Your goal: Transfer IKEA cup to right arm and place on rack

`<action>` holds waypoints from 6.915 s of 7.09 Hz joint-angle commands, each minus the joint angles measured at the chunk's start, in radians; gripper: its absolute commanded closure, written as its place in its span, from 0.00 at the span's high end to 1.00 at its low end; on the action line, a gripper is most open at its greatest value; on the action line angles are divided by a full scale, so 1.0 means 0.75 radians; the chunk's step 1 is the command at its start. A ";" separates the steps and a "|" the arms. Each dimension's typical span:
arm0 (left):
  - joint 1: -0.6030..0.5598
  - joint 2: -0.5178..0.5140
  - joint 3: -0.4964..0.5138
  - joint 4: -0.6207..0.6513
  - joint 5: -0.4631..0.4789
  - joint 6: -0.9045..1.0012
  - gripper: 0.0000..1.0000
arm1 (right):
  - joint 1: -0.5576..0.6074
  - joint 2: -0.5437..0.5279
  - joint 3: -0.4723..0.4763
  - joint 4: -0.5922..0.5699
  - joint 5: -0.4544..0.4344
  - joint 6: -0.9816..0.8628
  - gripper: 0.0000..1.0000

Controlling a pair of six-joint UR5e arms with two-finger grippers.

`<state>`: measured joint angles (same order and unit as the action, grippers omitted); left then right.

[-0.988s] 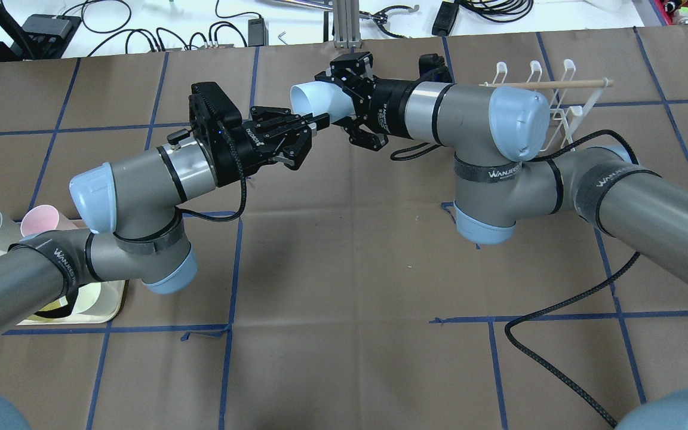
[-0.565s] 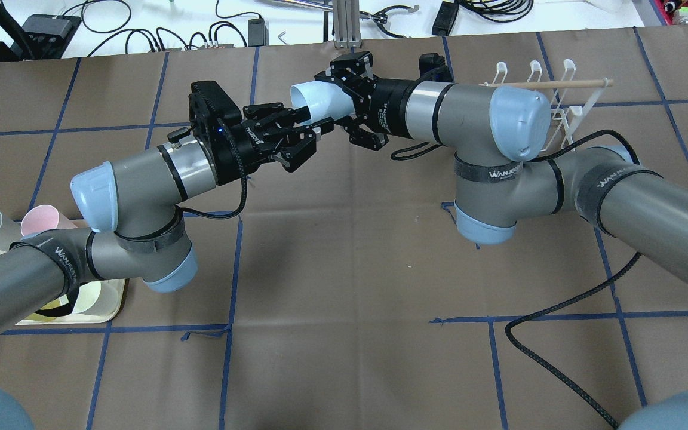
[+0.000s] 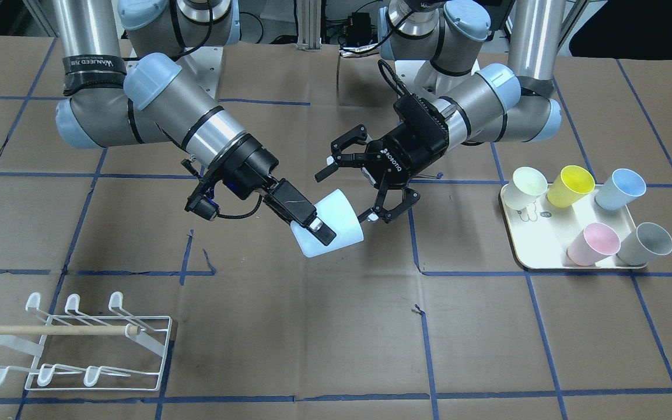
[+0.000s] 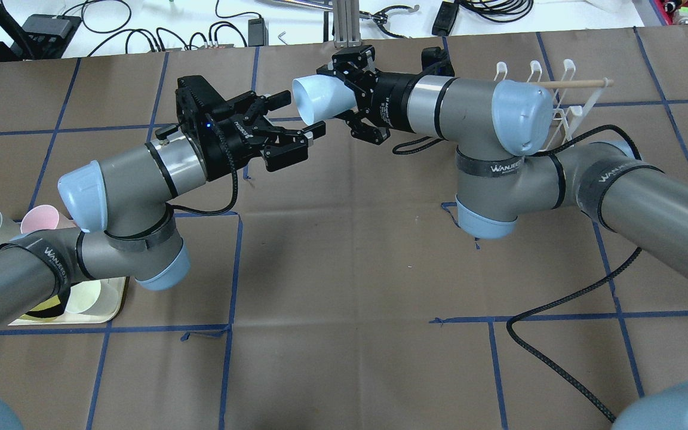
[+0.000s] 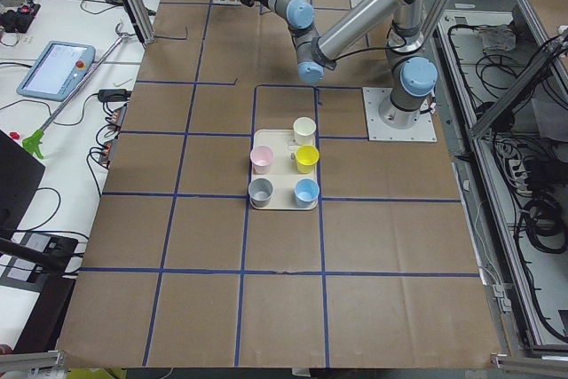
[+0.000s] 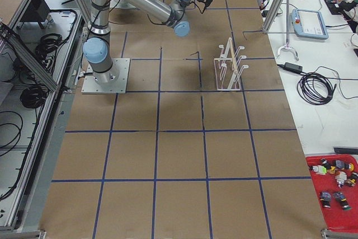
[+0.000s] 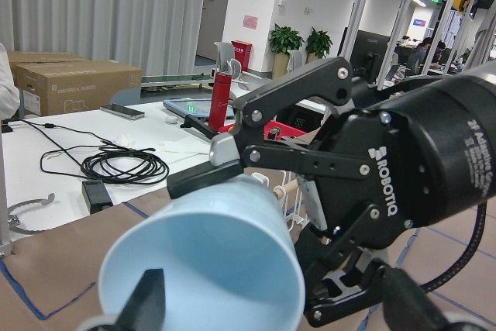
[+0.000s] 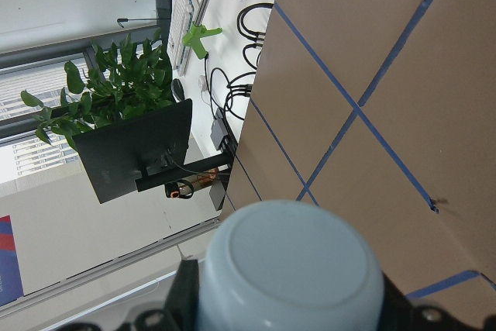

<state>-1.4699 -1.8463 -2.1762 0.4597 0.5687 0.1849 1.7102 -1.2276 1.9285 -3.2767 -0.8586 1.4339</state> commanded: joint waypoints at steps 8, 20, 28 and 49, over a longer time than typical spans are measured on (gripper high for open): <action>0.075 -0.009 0.450 -0.956 0.882 -0.007 0.99 | -0.308 0.005 -0.082 0.027 -0.387 -1.592 0.16; 0.092 0.393 0.734 -2.730 1.367 -0.076 0.99 | -0.437 0.281 -0.205 -0.012 -0.518 -2.245 0.18; 0.651 0.587 0.049 -2.263 1.359 0.492 0.97 | -0.395 0.260 -0.307 -0.006 -0.487 -2.231 1.00; 0.436 0.392 0.705 -2.425 1.120 0.471 0.00 | 0.033 0.023 0.124 -0.378 -0.552 -0.128 1.00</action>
<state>-1.1395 -1.5215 -1.7204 -1.3448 1.4962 0.5334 1.7204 -1.2103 2.0217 -3.5615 -1.2397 1.3272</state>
